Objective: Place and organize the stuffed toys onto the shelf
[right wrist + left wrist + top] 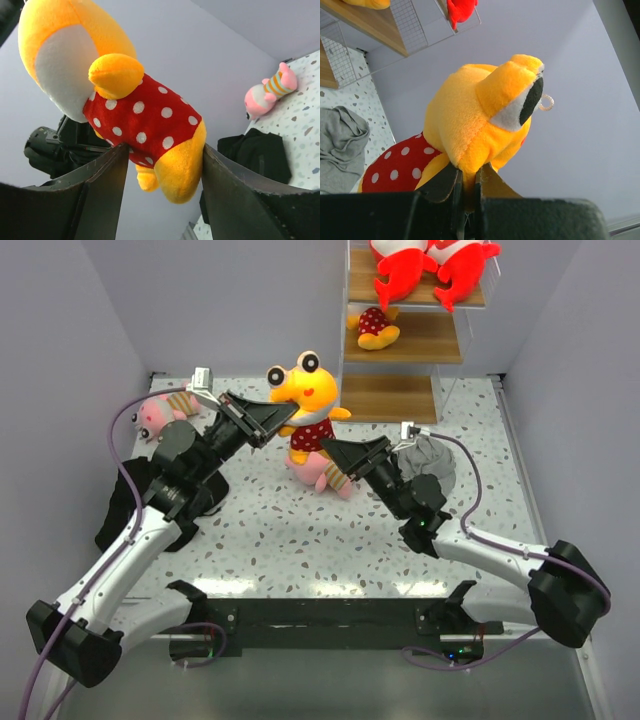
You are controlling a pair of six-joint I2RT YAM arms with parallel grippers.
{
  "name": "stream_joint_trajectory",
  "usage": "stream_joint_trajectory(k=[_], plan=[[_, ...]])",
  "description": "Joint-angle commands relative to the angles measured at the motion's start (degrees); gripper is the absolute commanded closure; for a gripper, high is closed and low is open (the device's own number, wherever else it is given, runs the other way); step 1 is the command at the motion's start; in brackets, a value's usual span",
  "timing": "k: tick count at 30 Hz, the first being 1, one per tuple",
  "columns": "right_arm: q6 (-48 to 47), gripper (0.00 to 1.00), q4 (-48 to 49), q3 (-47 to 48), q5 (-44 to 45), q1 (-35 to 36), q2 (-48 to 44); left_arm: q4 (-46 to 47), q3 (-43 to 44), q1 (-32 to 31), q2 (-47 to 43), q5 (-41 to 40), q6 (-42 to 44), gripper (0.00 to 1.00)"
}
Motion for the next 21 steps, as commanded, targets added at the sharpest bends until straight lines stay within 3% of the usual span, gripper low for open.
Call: stream_joint_trajectory(k=[1, 4, 5, 8, 9, 12, 15, 21], plan=[[1.38, 0.45, 7.29, -0.73, 6.45, 1.97, -0.88, 5.03, -0.94, 0.26, -2.1, -1.33, -1.05, 1.0], [0.77, 0.8, 8.09, -1.6, 7.5, 2.14, -1.49, 5.38, -2.08, 0.26, -2.45, -1.07, -0.44, 1.0], [0.77, 0.98, 8.61, -2.04, 8.99, 2.14, -1.75, 5.38, -2.61, 0.26, -2.62, -1.07, 0.43, 1.0], [-0.45, 1.0, 9.23, -4.41, 12.76, 2.06, -4.03, 3.8, -2.53, 0.35, -3.41, -1.59, 4.02, 0.86], [-1.25, 1.0, 8.45, -4.94, 13.57, 2.14, -4.91, 2.58, -2.44, 0.35, -3.76, -1.86, 5.18, 0.7], [-4.85, 1.0, 1.51, -4.77, 17.6, 2.06, -10.0, -0.4, -1.82, 0.44, -4.64, -3.52, 9.66, 0.45], [-7.93, 1.0, -4.38, -3.98, 20.85, 2.14, -14.58, -4.27, -0.51, 0.44, -4.82, -5.72, 14.23, 0.26], [-11.63, 1.0, -19.93, 0.41, 25.44, 0.13, -20.2, -13.76, 3.98, 0.53, -3.94, -11.08, 24.07, 0.11]])
